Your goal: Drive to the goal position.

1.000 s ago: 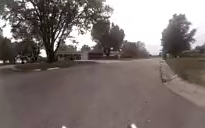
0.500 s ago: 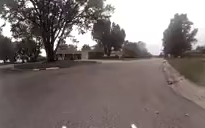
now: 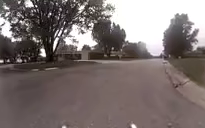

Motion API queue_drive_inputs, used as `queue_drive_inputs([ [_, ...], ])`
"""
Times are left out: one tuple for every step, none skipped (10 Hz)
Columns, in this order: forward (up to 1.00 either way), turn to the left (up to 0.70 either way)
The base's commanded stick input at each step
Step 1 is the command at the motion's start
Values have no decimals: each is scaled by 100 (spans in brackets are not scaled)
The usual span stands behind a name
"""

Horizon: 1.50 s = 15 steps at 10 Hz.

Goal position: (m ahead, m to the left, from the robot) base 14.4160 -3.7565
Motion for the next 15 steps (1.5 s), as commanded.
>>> queue_drive_inputs([
  [50, 0],
  [50, 0],
  [50, 0],
  [50, -1],
  [50, -47],
  [50, -50],
  [50, -50],
  [50, -50],
  [50, -50],
  [50, -50],
  [50, -50],
  [50, -50],
  [50, -50],
  [50, -34],
  [50, 0],
])
